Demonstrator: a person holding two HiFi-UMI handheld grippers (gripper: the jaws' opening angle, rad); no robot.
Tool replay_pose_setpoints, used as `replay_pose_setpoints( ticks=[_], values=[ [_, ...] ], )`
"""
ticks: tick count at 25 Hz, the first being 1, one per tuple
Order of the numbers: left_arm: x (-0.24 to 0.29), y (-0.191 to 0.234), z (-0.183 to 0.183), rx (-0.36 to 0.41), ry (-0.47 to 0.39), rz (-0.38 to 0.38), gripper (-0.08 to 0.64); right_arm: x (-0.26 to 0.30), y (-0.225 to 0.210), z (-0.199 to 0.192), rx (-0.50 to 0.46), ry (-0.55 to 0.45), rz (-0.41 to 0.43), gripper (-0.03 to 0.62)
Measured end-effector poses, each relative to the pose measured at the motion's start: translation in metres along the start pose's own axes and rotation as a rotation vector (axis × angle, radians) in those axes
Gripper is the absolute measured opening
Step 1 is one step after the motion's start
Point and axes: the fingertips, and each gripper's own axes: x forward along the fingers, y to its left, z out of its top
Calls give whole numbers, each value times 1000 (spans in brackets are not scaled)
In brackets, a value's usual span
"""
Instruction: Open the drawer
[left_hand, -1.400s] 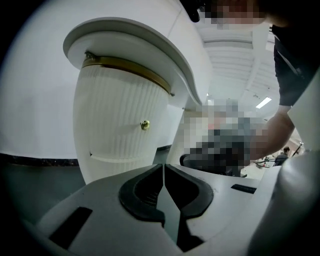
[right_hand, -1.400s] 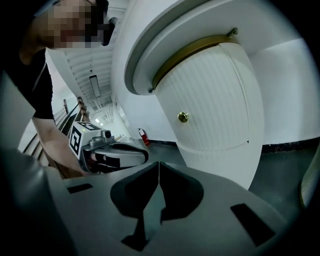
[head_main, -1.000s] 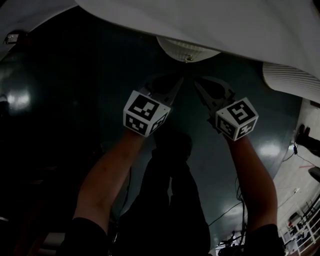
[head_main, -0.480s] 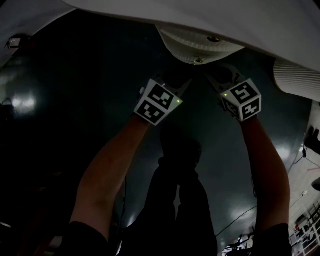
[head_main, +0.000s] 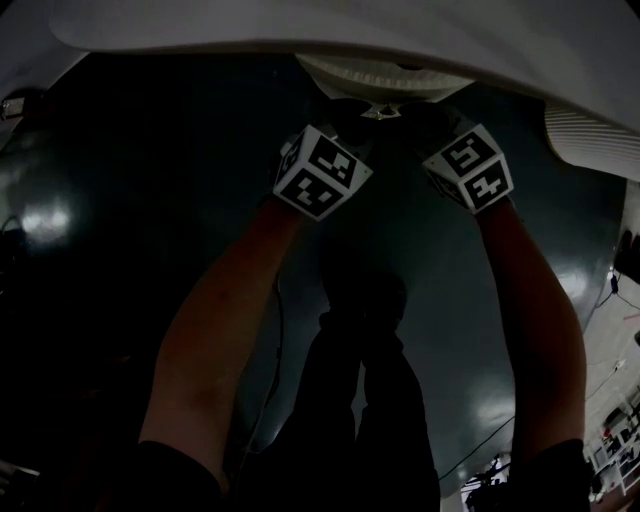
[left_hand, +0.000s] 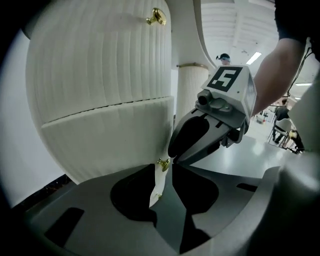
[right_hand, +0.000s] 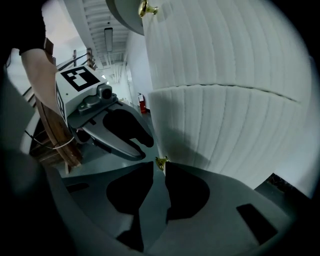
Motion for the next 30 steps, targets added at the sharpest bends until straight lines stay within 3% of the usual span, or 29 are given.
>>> replay_pose_setpoints(
  ticks=[7,15,30],
  values=[
    [17,3,2,58,30,-42,71,4,-4,2,-20,-3,-7,61],
    [26,2,-2,69,52,-89,41,14,-4,-3,-76,35,-53,61],
    [7,-42,-15,63,64,-148,29,-7,36,-22,-38,-1,10,59]
  ],
)
